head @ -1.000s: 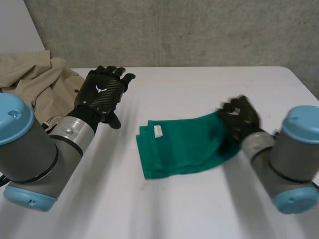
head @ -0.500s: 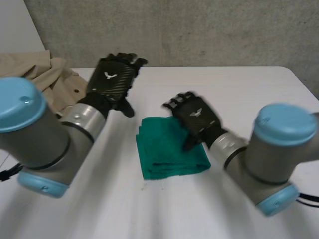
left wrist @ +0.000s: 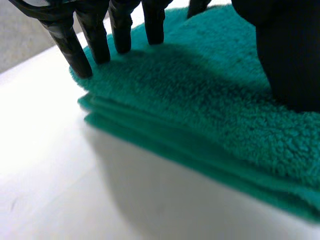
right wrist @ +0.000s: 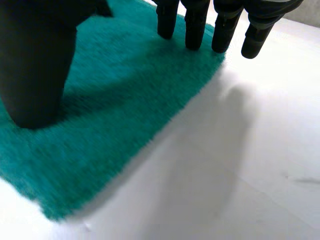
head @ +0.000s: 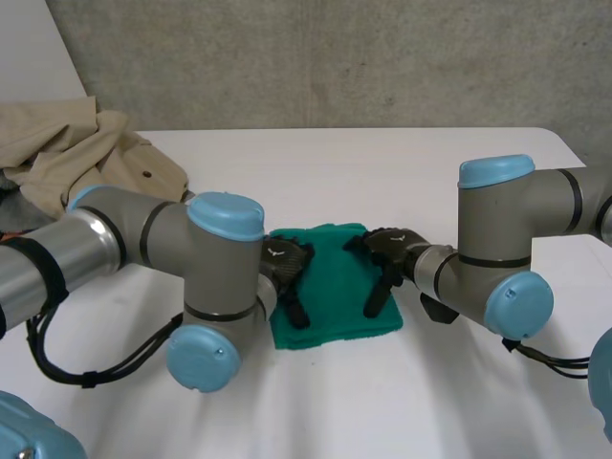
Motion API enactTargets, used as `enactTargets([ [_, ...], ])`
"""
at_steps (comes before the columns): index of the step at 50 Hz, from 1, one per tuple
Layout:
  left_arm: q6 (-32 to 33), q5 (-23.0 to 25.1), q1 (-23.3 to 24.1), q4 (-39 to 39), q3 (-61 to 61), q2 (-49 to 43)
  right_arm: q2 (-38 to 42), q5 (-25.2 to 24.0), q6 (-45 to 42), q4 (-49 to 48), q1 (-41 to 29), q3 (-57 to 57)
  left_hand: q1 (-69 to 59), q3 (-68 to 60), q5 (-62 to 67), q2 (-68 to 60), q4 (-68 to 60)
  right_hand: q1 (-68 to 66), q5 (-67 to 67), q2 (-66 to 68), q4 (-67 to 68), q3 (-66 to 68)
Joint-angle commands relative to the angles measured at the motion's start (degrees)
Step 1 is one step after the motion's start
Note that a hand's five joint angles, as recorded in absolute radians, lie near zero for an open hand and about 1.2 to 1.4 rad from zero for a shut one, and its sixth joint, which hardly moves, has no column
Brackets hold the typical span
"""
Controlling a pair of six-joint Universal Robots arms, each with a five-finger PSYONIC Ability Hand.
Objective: Fold the laundry.
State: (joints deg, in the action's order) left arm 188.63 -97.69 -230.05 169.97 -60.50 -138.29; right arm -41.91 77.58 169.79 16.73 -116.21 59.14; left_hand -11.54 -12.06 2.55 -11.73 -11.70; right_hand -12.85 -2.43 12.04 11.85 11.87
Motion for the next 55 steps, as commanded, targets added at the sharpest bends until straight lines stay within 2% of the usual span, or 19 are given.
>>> enactTargets([
  [1,-0.01,1.0,-1.62,-1.57,-2.16,6.6,-5.19,6.17,-5.87,-2.31,0.37,2.9,-1.04,-0.52,0.02,-0.85,-0.88,2.43,2.01,-1.62,-1.43,-1.45],
  [4,-0.01,1.44,-1.98,-0.78,-2.43,9.6,-10.62,8.1,-6.49,-7.13,0.2,7.54,-0.03,0.49,-0.99,0.16,0.14,2.76,2.35,-1.95,-1.77,-1.78],
  [8,-0.1,4.6,-2.68,1.76,-3.21,14.88,-19.14,10.39,-6.4,-13.72,0.2,16.49,1.49,2.01,-2.51,1.68,1.65,2.85,2.43,-2.04,-1.85,-1.87],
  [12,-0.28,11.36,-4.7,5.1,-5.5,19.89,-23.29,10.57,-5.0,-17.25,0.46,24.41,1.54,2.06,-2.55,1.73,1.7,2.85,2.43,-2.04,-1.85,-1.87],
  [13,-0.36,15.73,-6.27,5.89,-6.2,21.64,-23.48,10.48,-4.56,-17.52,0.37,25.75,1.54,2.06,-2.55,1.73,1.7,2.85,2.43,-2.04,-1.85,-1.87],
  [16,-0.45,23.39,-8.21,6.08,-6.91,23.67,-23.48,10.22,-1.23,-18.05,0.2,30.22,1.32,1.85,-2.34,1.52,1.49,2.85,2.43,-2.04,-1.85,-1.87],
  [17,-0.71,28.73,-9.26,5.99,-7.34,24.46,-23.57,10.22,-0.08,-18.14,0.02,31.11,0.99,1.51,-2.01,1.18,1.15,2.85,2.43,-2.04,-1.85,-1.87],
  [21,-1.59,39.73,-10.5,5.29,-7.87,25.61,-23.31,8.55,5.72,-18.4,-0.68,34.02,0.65,1.17,-1.67,0.84,0.81,2.85,2.43,-2.04,-1.85,-1.87],
  [24,-2.56,44.06,-10.59,3.8,-7.87,26.13,-22.43,5.3,9.59,-20.59,-0.86,34.81,0.65,1.17,-1.67,0.84,0.81,2.77,2.35,-1.96,-1.77,-1.79],
  [28,-2.48,44.86,-10.42,2.91,-7.96,26.4,-18.39,2.66,12.32,-24.9,-1.21,34.55,0.65,1.17,-1.67,0.84,0.81,2.09,1.68,-1.28,-1.1,-1.12],
  [34,-2.56,44.86,-10.06,3.0,-8.4,26.75,-14.17,2.66,11.79,-26.84,-2.61,31.48,0.82,1.34,-1.84,1.01,0.98,-1.26,-1.68,2.07,2.26,2.24],
  [37,-2.56,44.95,-10.06,3.18,-9.37,27.19,-10.83,3.45,11.36,-27.02,-3.32,28.84,0.98,1.51,-2.0,1.18,1.15,-7.8,-8.22,8.61,8.8,8.78],
  [38,-2.65,44.95,-10.06,3.18,-9.63,27.37,-10.13,3.71,11.27,-27.1,-3.32,28.31,0.99,1.51,-2.0,1.18,1.15,-12.49,-12.91,13.3,13.49,13.47],
  [39,-2.56,44.95,-10.06,3.44,-10.07,27.54,-9.08,4.85,11.18,-27.63,-3.49,27.26,0.99,1.51,-2.0,1.18,1.15,-40.52,-40.94,41.33,41.52,41.5],
  [40,-2.56,44.86,-9.98,3.53,-10.16,27.54,-8.89,5.47,11.18,-28.07,-3.41,26.91,0.99,1.51,-2.0,1.18,1.15,-61.61,-62.03,62.42,62.61,62.59],
  [41,-2.48,44.86,-10.06,3.62,-10.16,27.54,-9.06,7.12,11.18,-29.73,-3.23,26.81,0.99,1.51,-2.0,1.18,1.15,-67.09,-67.51,67.91,68.09,68.07],
  [45,-2.56,44.78,-10.15,3.88,-10.42,27.54,-10.38,12.14,10.39,-34.91,-2.79,26.73,0.99,1.51,-2.0,1.18,1.15,-67.15,-67.57,67.96,68.15,68.13],
  [50,-2.74,44.78,-10.24,3.88,-10.34,27.63,-13.2,13.03,9.07,-34.58,-2.01,24.71,0.99,1.51,-2.01,1.18,1.15,-67.15,-67.57,67.96,68.15,68.13],
  [55,-2.83,44.69,-10.15,3.88,-9.63,27.89,-10.57,12.77,5.3,-32.03,8.79,18.3,1.15,1.68,-2.17,1.35,1.32,-67.15,-67.57,67.96,68.15,68.13],
])
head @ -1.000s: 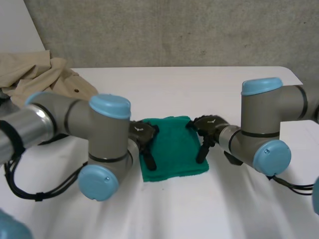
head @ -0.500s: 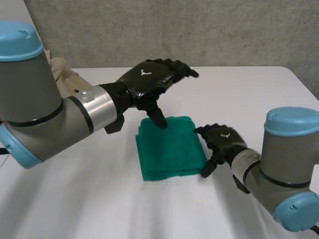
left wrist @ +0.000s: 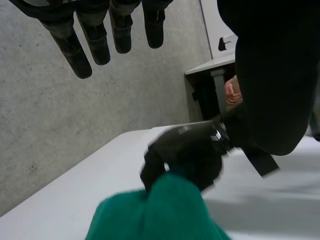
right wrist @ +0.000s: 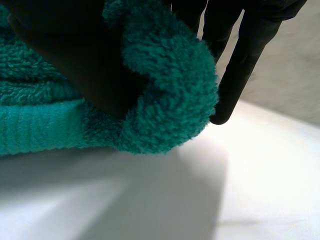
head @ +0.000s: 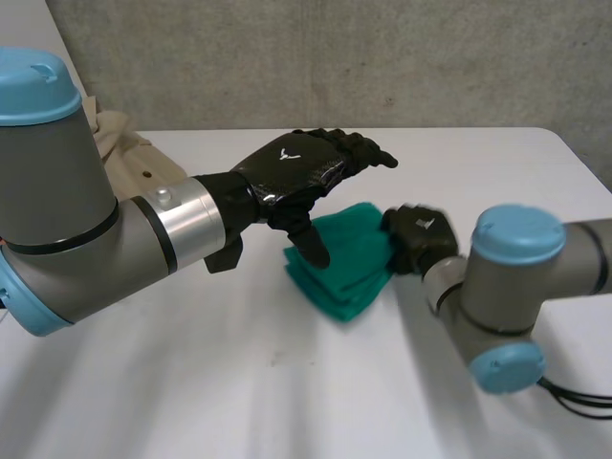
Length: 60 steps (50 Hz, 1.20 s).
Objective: Fold the laundry.
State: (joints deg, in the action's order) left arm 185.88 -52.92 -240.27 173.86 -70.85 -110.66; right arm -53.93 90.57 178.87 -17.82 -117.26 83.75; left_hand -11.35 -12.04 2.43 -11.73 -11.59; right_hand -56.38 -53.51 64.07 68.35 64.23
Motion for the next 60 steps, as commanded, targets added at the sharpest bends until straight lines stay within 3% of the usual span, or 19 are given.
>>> enactTargets([
  [1,-0.08,0.01,0.15,-0.01,0.8,0.45,2.59,-0.22,-4.4,2.96,11.51,-8.23,0.97,1.66,-2.04,1.35,1.2,-23.62,-16.49,15.93,11.65,15.77],
  [9,-0.08,-0.08,0.68,0.07,1.07,1.24,15.67,-1.44,-6.43,11.12,25.83,-31.84,1.13,1.83,-2.21,1.52,1.37,-23.62,-16.49,15.93,11.65,15.77],
  [22,-0.25,-0.08,1.82,-0.01,0.89,1.06,40.3,-6.1,-6.6,31.79,34.99,-76.18,1.13,1.83,-2.21,1.52,1.37,-23.62,-16.49,15.93,11.65,15.77],
  [23,-0.25,-0.08,1.91,0.07,0.89,1.06,40.83,-6.19,-6.6,31.88,35.16,-76.8,1.13,1.83,-2.21,1.52,1.37,-11.36,-4.23,3.67,-0.61,3.51],
  [25,-0.25,-0.08,2.0,-0.01,0.89,0.98,40.57,-6.1,-6.69,31.8,35.52,-76.37,1.13,1.83,-2.21,1.52,1.37,19.58,26.72,-27.28,-31.56,-27.44],
  [28,-0.25,-0.16,2.0,-0.01,0.98,0.98,39.96,-4.88,-6.69,31.8,36.57,-76.02,1.13,1.83,-2.21,1.52,1.37,29.77,36.9,-37.46,-41.74,-37.62],
  [29,-0.25,-0.17,2.0,-0.01,0.98,0.98,39.26,-3.13,-6.78,31.8,36.92,-75.76,1.13,1.83,-2.21,1.52,1.37,45.79,52.93,-53.49,-57.77,-53.64],
  [37,-0.25,-1.57,1.91,0.25,1.16,1.33,30.85,-2.5,-8.71,32.42,37.1,-70.24,0.97,1.66,-2.04,1.35,1.2,46.38,53.51,-54.07,-58.35,-54.23],
  [41,-0.25,-4.55,1.48,0.78,1.77,2.2,23.82,-4.77,-8.88,30.32,36.93,-62.6,0.97,1.66,-2.04,1.35,1.2,46.38,53.51,-54.07,-58.35,-54.23],
  [45,-0.34,-11.31,-0.01,2.71,2.82,3.52,15.04,-7.24,-8.97,23.48,35.61,-51.28,0.97,1.66,-2.04,1.35,1.2,46.38,53.51,-54.07,-58.35,-54.23],
  [46,-0.34,-15.33,-1.59,3.84,3.44,4.13,12.65,-7.68,-8.97,21.79,35.08,-48.36,1.13,1.83,-2.21,1.52,1.37,46.38,53.51,-54.07,-58.35,-54.23],
  [49,-0.25,-21.24,-5.19,5.69,4.23,4.84,2.74,-11.27,-9.15,14.61,32.54,-36.35,1.13,1.83,-2.21,1.52,1.37,46.38,53.51,-54.07,-58.35,-54.23],
  [51,0.18,-26.52,-10.02,7.28,5.72,4.93,-1.85,-13.83,-9.24,11.07,31.13,-30.17,0.97,1.66,-2.04,1.35,1.2,46.38,53.51,-54.07,-58.35,-54.23],
  [57,1.15,-29.52,-20.48,9.04,8.97,1.69,-16.26,-21.91,-11.95,4.38,23.85,-7.69,0.29,0.99,-1.37,0.68,0.53,46.38,53.51,-54.07,-58.35,-54.23],
  [60,3.69,-29.52,-27.16,9.83,11.87,-4.54,-19.97,-22.8,-14.85,4.37,21.29,-0.45,0.12,0.82,-1.2,0.51,0.36,46.38,53.51,-54.07,-58.35,-54.23],
])
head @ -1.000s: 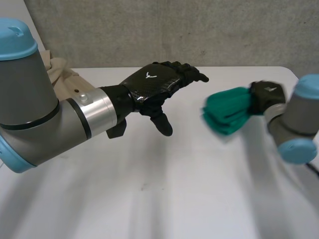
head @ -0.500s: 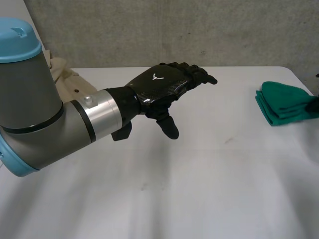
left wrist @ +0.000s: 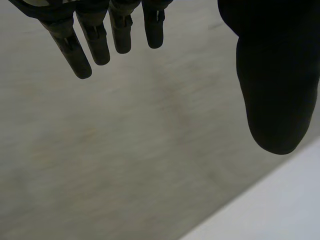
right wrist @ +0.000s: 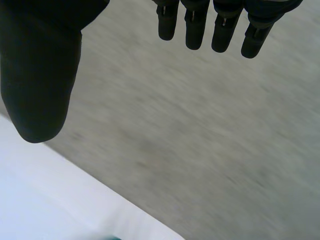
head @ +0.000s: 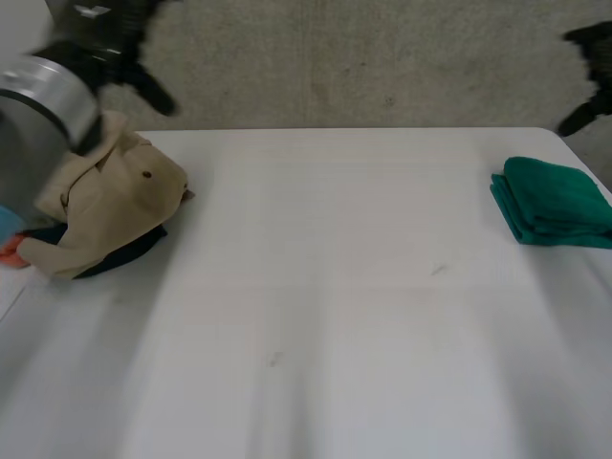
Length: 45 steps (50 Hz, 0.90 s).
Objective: Fold the laundry.
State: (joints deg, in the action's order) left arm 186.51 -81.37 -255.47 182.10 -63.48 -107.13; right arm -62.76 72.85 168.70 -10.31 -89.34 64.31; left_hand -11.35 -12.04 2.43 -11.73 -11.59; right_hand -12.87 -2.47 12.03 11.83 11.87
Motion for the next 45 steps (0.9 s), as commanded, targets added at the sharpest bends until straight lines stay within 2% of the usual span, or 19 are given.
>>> enactTargets([
  [1,4.98,-0.98,-13.81,2.02,5.98,-10.88,-13.24,-5.09,-7.3,-3.22,-8.03,23.89,-0.04,0.65,-1.04,0.34,0.2,2.87,2.47,-2.03,-1.83,-1.87],
  [5,12.26,-1.16,-17.07,3.69,10.29,-19.84,-15.81,-5.17,-13.03,-3.75,-11.02,32.97,-0.38,0.32,-0.7,0.01,-0.14,2.87,2.47,-2.03,-1.83,-1.87],
  [8,16.94,-1.07,-17.52,4.49,13.28,-25.22,-16.34,-4.91,-16.98,-3.75,-13.3,37.98,-0.55,0.15,-0.53,-0.16,-0.31,2.87,2.47,-2.03,-1.83,-1.87],
  [10,20.72,-1.16,-17.7,4.84,16.18,-29.79,-16.16,-4.91,-18.22,-3.75,-14.1,39.75,-5.9,-5.21,4.82,-5.52,-5.66,2.87,2.47,-2.03,-1.83,-1.87],
  [12,22.13,-0.98,-17.96,4.93,17.94,-32.25,-16.16,-5.08,-19.36,-3.75,-14.2,41.68,-14.97,-14.27,13.89,-14.58,-14.73,2.87,2.47,-2.03,-1.83,-1.87],
  [15,22.93,-1.16,-17.7,6.24,20.32,-34.72,-16.16,-5.08,-19.9,-3.75,-13.84,42.74,-63.64,-62.95,62.57,-63.26,-63.41,2.87,2.47,-2.03,-1.83,-1.87],
  [16,22.84,-1.51,-17.44,6.77,20.5,-34.64,-16.25,-5.0,-19.9,-3.75,-13.76,43.01,-68.6,-67.91,67.52,-68.22,-68.36,2.87,2.47,-2.03,-1.83,-1.87],
  [20,22.23,-1.86,-15.25,10.02,19.27,-30.88,-16.77,-4.82,-19.81,-3.84,-13.67,42.75,-68.65,-67.96,67.57,-68.27,-68.41,2.87,2.47,-2.03,-1.83,-1.87],
  [23,19.86,-2.39,-11.38,12.48,15.59,-22.53,-17.39,-4.73,-19.37,-3.84,-13.58,42.13,-68.65,-67.96,67.57,-68.27,-68.41,2.87,2.47,-2.03,-1.83,-1.87],
  [28,10.22,-2.13,-4.1,17.57,7.16,-9.19,-17.74,-4.3,-19.19,-4.36,-12.62,41.34,-68.65,-67.96,67.57,-68.27,-68.41,2.87,2.47,-2.03,-1.83,-1.87],
  [33,1.76,-0.63,3.3,18.11,-1.28,1.29,-18.8,-2.1,-18.14,-4.36,-11.74,41.16,-68.65,-67.96,67.57,-68.27,-68.41,2.87,2.47,-2.03,-1.83,-1.87],
  [38,-2.29,1.65,10.68,18.02,-10.16,3.94,-19.5,-1.13,-17.0,-4.36,-10.42,41.25,-68.65,-67.96,67.57,-68.27,-68.41,2.87,2.47,-2.03,-1.83,-1.87],
  [40,-2.3,2.7,15.4,17.93,-14.45,3.42,-19.94,-1.13,-16.38,-4.36,-9.45,41.16,-68.65,-67.96,67.57,-68.27,-68.41,2.87,2.47,-2.03,-1.83,-1.87],
  [45,-2.03,2.97,22.63,17.93,-22.64,0.09,-20.03,-1.04,-15.68,-4.36,-7.61,40.99,-68.65,-67.96,67.57,-68.27,-68.41,2.87,2.47,-2.03,-1.83,-1.87],
])
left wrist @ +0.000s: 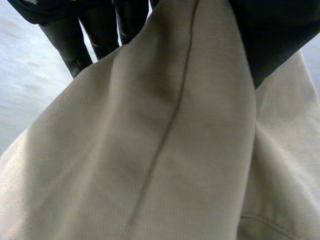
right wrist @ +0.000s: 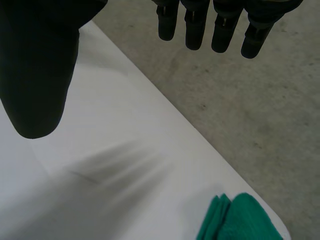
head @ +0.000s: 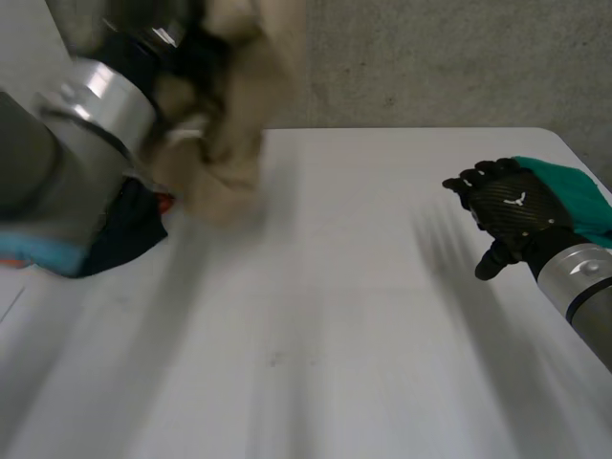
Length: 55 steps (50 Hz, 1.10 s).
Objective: Fold the laundry.
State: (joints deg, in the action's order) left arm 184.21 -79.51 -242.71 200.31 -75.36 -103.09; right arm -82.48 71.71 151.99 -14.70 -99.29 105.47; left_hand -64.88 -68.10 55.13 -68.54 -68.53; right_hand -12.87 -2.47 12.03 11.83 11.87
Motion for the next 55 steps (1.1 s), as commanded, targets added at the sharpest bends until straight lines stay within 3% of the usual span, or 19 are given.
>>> enactTargets([
  [1,0.36,1.11,10.84,-0.28,-11.65,-5.01,-0.32,0.01,1.03,0.02,2.7,-0.26,-15.12,-11.9,14.87,-11.46,-11.47,2.87,2.47,-2.03,-1.83,-1.87],
  [2,0.53,1.19,12.24,-0.54,-13.13,-6.76,-0.32,-0.08,1.03,0.02,2.79,-0.27,-7.49,-4.26,7.24,-3.82,-3.83,2.87,2.47,-2.03,-1.83,-1.87],
  [4,0.88,1.19,12.96,-0.89,-14.55,-7.83,-0.32,-0.26,1.03,0.11,2.96,-0.44,23.72,26.95,-23.97,27.38,27.38,2.87,2.47,-2.03,-1.83,-1.87],
  [6,1.06,1.11,13.31,-1.5,-15.6,-7.75,-0.23,-0.34,1.03,0.11,2.96,-0.88,44.98,48.21,-45.23,48.65,48.64,2.87,2.47,-2.03,-1.83,-1.87],
  [9,1.15,0.41,13.05,-2.21,-16.49,-6.08,-0.05,-0.52,0.86,0.11,2.88,-1.58,46.25,49.47,-46.5,49.91,49.9,2.87,2.47,-2.03,-1.83,-1.87],
  [17,1.06,0.75,3.74,-2.21,-18.77,3.59,1.62,-0.35,0.85,4.48,2.26,-5.79,49.78,53.01,-50.03,53.45,53.44,2.87,2.47,-2.03,-1.83,-1.87],
  [21,1.06,1.11,-1.71,-2.65,-18.77,4.39,1.88,-0.08,0.94,10.99,1.65,-8.61,49.62,52.84,-49.86,53.28,53.27,2.87,2.47,-2.03,-1.83,-1.87],
  [26,1.32,1.89,-2.16,-2.12,-19.21,0.53,5.21,0.09,0.94,19.69,-1.86,-11.33,49.45,52.68,-49.7,53.11,53.11,2.87,2.47,-2.03,-1.83,-1.87],
  [30,2.11,3.56,-2.42,-1.77,-17.37,-6.15,7.15,0.01,0.94,20.67,-4.68,-11.43,48.95,52.17,-49.2,52.61,52.6,2.87,2.47,-2.03,-1.83,-1.87],
  [40,19.24,5.59,-1.11,-1.24,-4.64,-23.9,8.47,0.97,0.94,17.96,-6.18,-8.71,43.57,46.8,-43.82,47.24,47.23,2.87,2.47,-2.03,-1.83,-1.87],
  [47,25.32,5.41,-0.31,-1.68,6.26,-34.01,8.56,0.97,0.94,15.84,-5.91,-7.03,29.12,32.35,-29.37,32.78,32.78,2.87,2.47,-2.03,-1.83,-1.87],
  [49,25.32,5.33,-0.31,-1.77,8.55,-36.13,8.56,0.97,0.86,15.4,-5.91,-6.77,16.37,19.6,-16.62,20.03,20.03,2.87,2.47,-2.03,-1.83,-1.87],
  [52,25.32,5.07,-0.31,-1.07,11.01,-37.8,8.56,0.97,0.77,15.14,-5.91,-6.68,-15.0,-11.77,14.75,-11.33,-11.34,2.87,2.47,-2.03,-1.83,-1.87],
  [55,25.41,4.45,-0.75,-0.19,13.47,-37.98,8.47,0.97,0.51,14.61,-5.91,-6.77,-15.12,-11.9,14.87,-11.46,-11.47,2.87,2.47,-2.03,-1.83,-1.87],
])
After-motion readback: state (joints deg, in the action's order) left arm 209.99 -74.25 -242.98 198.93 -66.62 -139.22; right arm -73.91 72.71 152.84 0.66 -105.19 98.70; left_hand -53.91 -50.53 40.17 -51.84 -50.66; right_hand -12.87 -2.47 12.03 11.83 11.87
